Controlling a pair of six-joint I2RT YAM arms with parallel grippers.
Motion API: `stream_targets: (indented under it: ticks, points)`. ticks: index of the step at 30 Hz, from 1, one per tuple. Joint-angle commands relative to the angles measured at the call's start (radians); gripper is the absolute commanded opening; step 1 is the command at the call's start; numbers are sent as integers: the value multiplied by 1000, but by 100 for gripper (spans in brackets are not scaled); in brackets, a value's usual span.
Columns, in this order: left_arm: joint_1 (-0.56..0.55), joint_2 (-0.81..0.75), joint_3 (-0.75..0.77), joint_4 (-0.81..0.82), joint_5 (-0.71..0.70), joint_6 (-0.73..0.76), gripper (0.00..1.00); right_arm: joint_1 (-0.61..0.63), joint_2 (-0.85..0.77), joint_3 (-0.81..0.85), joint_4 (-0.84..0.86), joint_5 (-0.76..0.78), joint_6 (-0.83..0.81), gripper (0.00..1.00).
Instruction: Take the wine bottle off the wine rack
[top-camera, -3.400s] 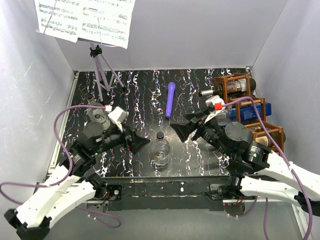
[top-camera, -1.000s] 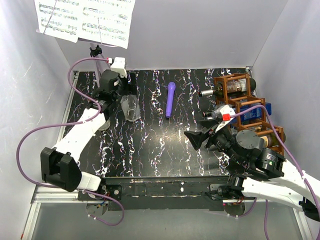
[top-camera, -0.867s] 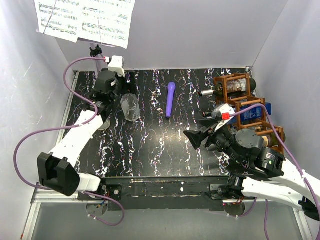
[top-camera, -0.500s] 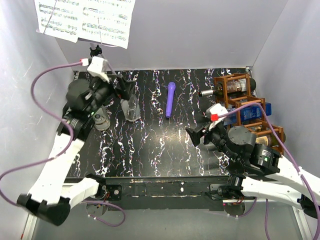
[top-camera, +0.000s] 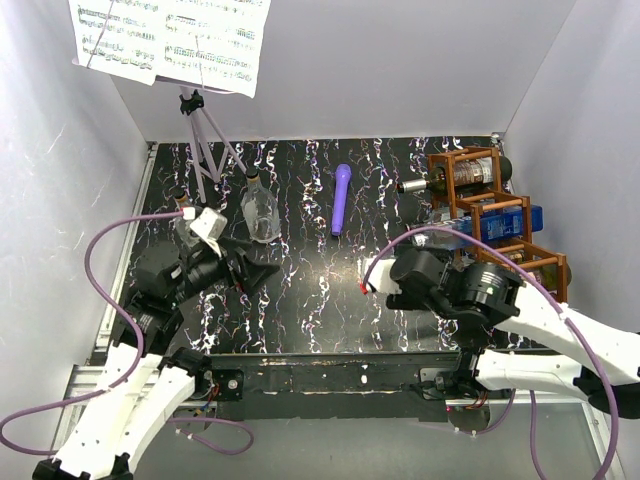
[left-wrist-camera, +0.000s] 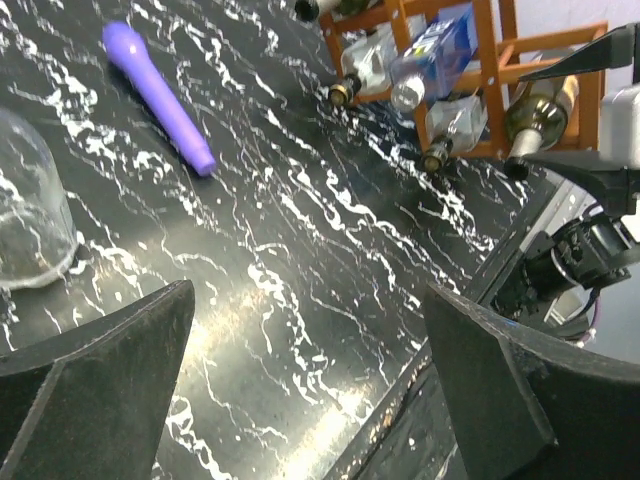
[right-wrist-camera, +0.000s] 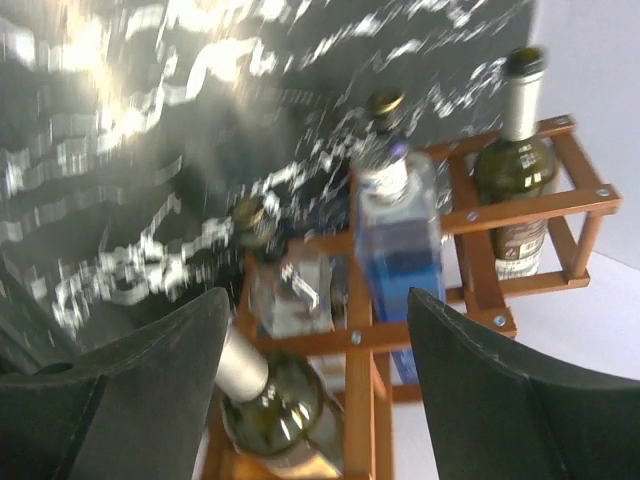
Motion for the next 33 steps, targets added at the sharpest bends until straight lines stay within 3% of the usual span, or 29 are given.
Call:
stream_targets:
  ticks: [1,7,13,21,33]
  points:
    - [2,-85,-59,-32,2,-1,98,-1,-7,14,-372,-34,-126,79]
    - [2,-140,-70,-31,-34,0,98,-1,-168,40,-294,-313,-203,77]
    - [2,-146,-67,-31,-26,-1,98,-46,-171,-38,-384,-316,-246,79]
    - [2,-180,-72,-31,-32,-4,98,-309,-176,-106,-351,-442,-439,75]
    - [2,-212,-69,-37,-57,4,98,-480,-173,-170,-196,-540,-629,67]
